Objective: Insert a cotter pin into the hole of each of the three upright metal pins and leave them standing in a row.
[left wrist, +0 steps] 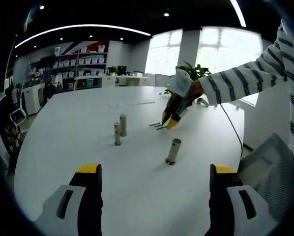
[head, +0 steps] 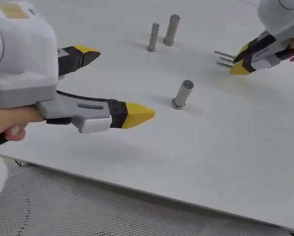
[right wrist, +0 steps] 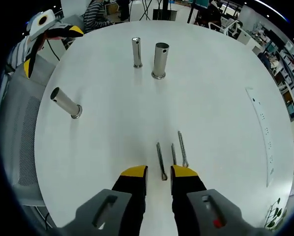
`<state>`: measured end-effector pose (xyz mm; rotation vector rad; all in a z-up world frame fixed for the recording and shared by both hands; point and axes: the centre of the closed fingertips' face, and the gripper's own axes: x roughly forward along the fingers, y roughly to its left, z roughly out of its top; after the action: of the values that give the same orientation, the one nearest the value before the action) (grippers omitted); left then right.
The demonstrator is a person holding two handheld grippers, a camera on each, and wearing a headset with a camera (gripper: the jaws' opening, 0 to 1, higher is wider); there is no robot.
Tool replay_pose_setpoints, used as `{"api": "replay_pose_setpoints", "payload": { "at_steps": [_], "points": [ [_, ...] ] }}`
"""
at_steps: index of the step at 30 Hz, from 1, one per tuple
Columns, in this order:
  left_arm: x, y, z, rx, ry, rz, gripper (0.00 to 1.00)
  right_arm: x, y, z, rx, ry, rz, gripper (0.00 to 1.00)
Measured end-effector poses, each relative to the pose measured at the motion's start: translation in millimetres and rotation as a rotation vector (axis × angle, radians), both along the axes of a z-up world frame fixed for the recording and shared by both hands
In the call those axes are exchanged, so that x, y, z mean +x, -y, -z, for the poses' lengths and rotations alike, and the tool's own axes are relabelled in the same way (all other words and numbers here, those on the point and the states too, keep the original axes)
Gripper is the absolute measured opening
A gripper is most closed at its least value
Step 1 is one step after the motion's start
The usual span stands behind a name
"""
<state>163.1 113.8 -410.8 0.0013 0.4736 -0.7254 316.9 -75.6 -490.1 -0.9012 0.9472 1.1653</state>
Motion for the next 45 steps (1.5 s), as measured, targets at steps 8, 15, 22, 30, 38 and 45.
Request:
{"api": "replay_pose_setpoints", "payload": {
  "at_steps": [8, 15, 22, 30, 38, 45],
  "points": [
    [-3.5, 4.9, 5.4, 0.0, -0.018, 0.023, 0.88, -6.8, -1.5, 0.6, 0.006, -0.035, 0.003, 0.09],
    [-4.9, 5.4, 7.8, 0.0, -0.027, 0.026, 0.88, -10.4, -0.8, -0.1, 0.018, -0.04, -0.007, 0.07],
    [-4.8, 4.9, 7.2, -0.002, -0.023, 0.018, 0.86, -10.2, -1.4, 1.8, 0.022, -0.023, -0.069, 0.05],
    [-5.5, 5.1, 5.1, 0.012, -0.024, 0.025, 0.84, -0.4, -2.1, 4.9, -0.037, -0.03, -0.074, 0.03],
    [-6.4, 7.6, 2.5, -0.004, -0.024, 0.027, 0.83, 3.1, -4.3, 8.8, -0.066, 0.008, -0.039, 0.0],
    [-10.3, 8.3, 5.9, -0.005, -0.042, 0.029, 0.8, 2.3, -3.2, 7.7, -0.09, 0.045, -0.027, 0.0]
  ]
}}
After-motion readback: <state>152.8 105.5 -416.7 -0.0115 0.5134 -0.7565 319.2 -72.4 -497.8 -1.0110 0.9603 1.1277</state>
